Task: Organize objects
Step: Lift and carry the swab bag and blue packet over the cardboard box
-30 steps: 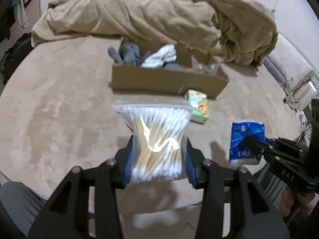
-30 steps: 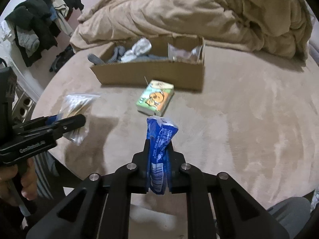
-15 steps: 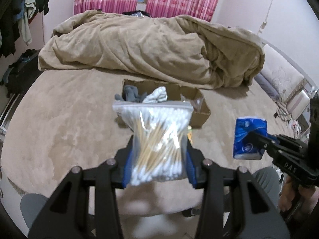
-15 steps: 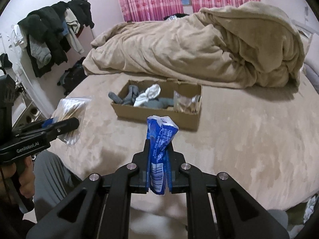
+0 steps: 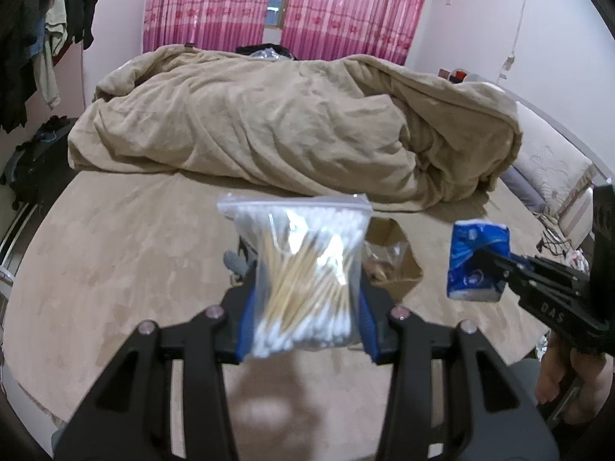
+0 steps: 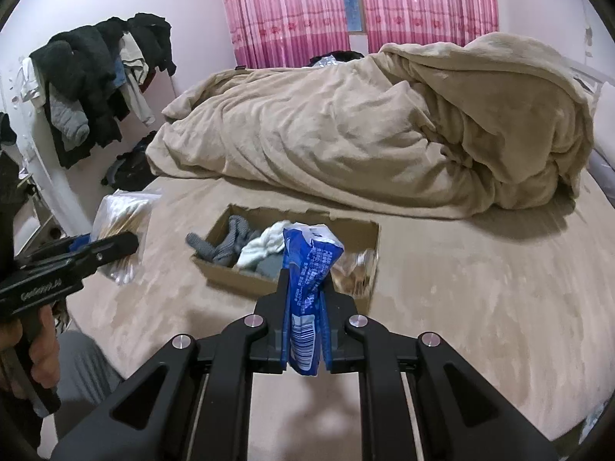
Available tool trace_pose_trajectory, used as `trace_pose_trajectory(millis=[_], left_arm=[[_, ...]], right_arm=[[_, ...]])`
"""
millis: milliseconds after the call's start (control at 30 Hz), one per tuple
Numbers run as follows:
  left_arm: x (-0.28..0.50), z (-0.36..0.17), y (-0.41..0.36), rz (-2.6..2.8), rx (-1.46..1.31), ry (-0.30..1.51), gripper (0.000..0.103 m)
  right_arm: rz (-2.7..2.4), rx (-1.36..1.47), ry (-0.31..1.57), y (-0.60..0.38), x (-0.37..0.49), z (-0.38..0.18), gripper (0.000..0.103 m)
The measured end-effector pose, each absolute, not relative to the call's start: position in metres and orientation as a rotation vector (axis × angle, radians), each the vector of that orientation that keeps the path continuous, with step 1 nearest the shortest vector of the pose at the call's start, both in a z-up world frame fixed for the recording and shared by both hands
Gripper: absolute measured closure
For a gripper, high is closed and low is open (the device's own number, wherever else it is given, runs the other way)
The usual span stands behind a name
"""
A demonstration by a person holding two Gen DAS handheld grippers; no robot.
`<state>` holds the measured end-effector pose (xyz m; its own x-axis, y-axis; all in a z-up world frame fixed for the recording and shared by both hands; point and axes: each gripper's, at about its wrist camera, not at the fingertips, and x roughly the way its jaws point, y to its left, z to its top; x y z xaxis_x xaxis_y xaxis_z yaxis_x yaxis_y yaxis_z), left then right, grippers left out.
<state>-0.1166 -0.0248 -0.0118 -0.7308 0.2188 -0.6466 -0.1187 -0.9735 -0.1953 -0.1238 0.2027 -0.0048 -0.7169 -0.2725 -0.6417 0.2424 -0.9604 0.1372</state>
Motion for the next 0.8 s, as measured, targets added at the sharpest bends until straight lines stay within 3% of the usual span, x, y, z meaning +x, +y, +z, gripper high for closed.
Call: trace_pose_trajectory(millis=[333, 800], left_arm=[[-0.178, -0.048, -0.023, 2.749, -1.082, -0.220, 0.059], [-0.243, -0.126, -0.008, 2.666, -1.359, -0.160, 0.057]], right_arm=[[-2.647, 1.080, -0.038, 0.186, -0.194, -0.045, 0.090], [-2.568, 1.257, -0.064, 0.171, -0.245, -0.113, 0.090]])
